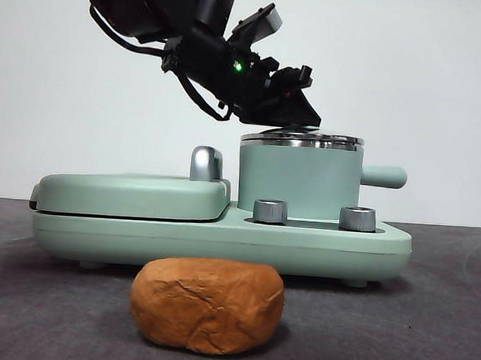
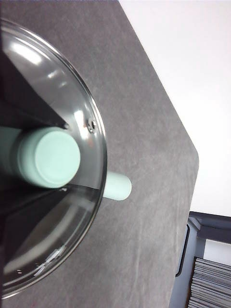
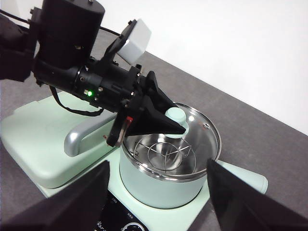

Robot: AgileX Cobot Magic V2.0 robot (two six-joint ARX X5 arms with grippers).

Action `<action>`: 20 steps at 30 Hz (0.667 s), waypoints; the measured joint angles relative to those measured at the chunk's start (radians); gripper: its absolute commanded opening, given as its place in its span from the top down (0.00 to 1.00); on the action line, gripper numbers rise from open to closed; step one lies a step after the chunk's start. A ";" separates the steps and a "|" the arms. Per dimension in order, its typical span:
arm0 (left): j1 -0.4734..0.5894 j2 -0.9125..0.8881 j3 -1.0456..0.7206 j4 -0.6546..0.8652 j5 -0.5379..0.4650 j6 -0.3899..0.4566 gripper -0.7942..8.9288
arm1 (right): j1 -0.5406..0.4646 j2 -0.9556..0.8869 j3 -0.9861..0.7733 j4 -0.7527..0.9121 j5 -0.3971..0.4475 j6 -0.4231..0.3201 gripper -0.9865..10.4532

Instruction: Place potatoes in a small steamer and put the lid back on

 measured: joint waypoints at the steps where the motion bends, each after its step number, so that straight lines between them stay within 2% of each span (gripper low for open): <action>1: 0.000 -0.007 0.000 -0.004 -0.001 0.000 0.91 | 0.000 0.000 0.000 0.000 0.000 0.000 0.64; 10: 0.023 -0.188 -0.006 -0.083 0.000 -0.003 0.91 | 0.000 0.000 0.000 0.000 0.000 0.000 0.64; 20: 0.051 -0.471 -0.006 -0.397 -0.058 0.003 0.91 | 0.000 0.000 0.000 -0.003 -0.001 0.000 0.64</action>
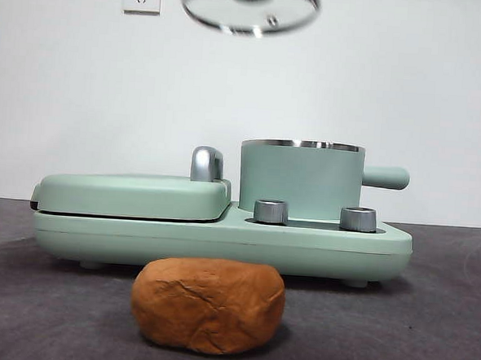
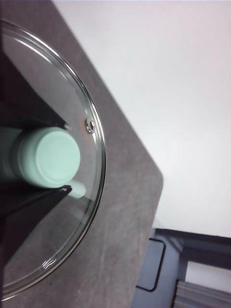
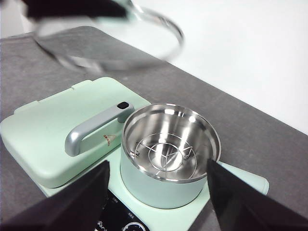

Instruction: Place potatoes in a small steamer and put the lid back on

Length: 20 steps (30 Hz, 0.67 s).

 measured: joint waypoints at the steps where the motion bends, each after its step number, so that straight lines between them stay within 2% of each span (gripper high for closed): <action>1: 0.006 -0.024 0.000 -0.019 0.000 0.001 0.90 | 0.000 0.000 0.000 -0.002 0.000 0.000 0.64; 6: 0.040 -0.162 -0.011 -0.144 -0.029 0.006 0.90 | 0.002 0.000 0.000 -0.021 0.000 0.000 0.64; 11: 0.077 -0.312 -0.137 -0.189 -0.045 0.008 0.90 | 0.034 0.000 0.000 -0.031 0.000 0.000 0.64; 17: 0.116 -0.526 -0.364 -0.217 -0.060 -0.027 0.90 | 0.118 0.000 0.000 -0.089 0.000 0.000 0.57; 20: 0.121 -0.634 -0.450 -0.260 -0.075 -0.050 0.90 | 0.191 0.002 0.000 -0.109 0.000 -0.009 0.57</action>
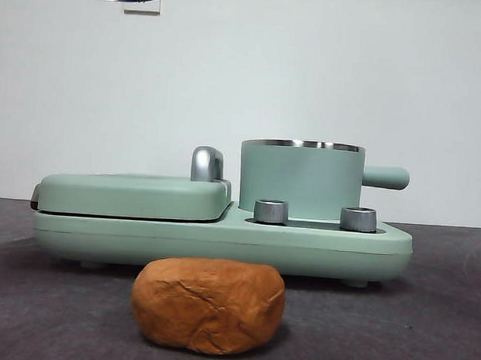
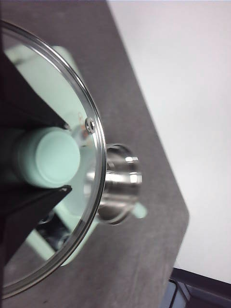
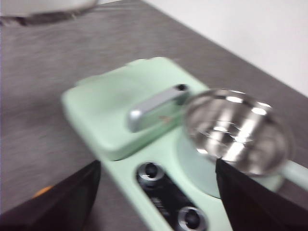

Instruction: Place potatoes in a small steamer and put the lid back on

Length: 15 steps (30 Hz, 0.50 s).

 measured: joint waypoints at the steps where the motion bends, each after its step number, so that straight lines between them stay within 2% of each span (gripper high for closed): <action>1: 0.000 -0.037 -0.023 -0.026 -0.007 -0.011 0.90 | 0.035 0.005 0.000 -0.005 0.000 -0.003 0.57; 5: 0.000 -0.124 -0.055 -0.100 -0.026 -0.033 0.90 | 0.160 0.061 0.003 -0.058 0.001 -0.019 0.57; 10: 0.000 -0.188 -0.055 -0.105 -0.054 -0.039 0.90 | 0.307 0.214 0.003 -0.106 0.004 -0.028 0.57; 15: 0.000 -0.211 -0.055 -0.106 -0.055 -0.040 0.90 | 0.394 0.359 0.002 -0.093 0.056 -0.069 0.56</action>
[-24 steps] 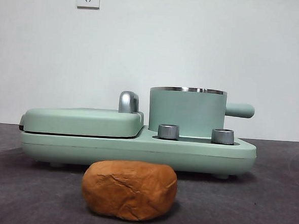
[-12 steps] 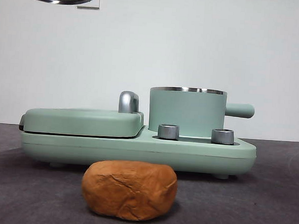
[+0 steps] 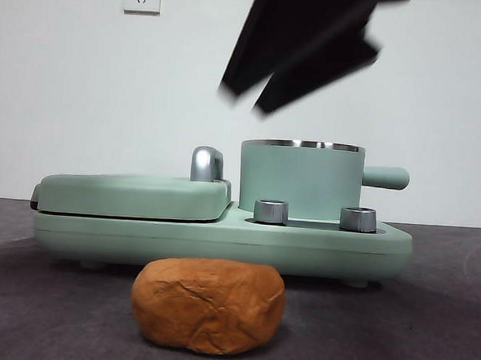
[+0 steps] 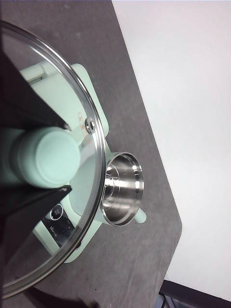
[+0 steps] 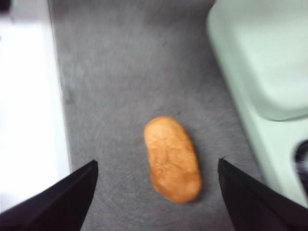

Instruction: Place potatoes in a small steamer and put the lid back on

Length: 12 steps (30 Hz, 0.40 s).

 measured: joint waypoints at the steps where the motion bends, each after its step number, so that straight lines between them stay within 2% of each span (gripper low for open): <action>1: 0.000 -0.002 0.000 -0.001 0.000 0.000 0.90 | 0.007 0.034 0.000 0.004 0.005 -0.004 0.55; 12: 0.000 -0.007 0.000 -0.002 0.000 0.000 0.90 | 0.005 0.259 0.000 0.134 0.024 -0.037 0.53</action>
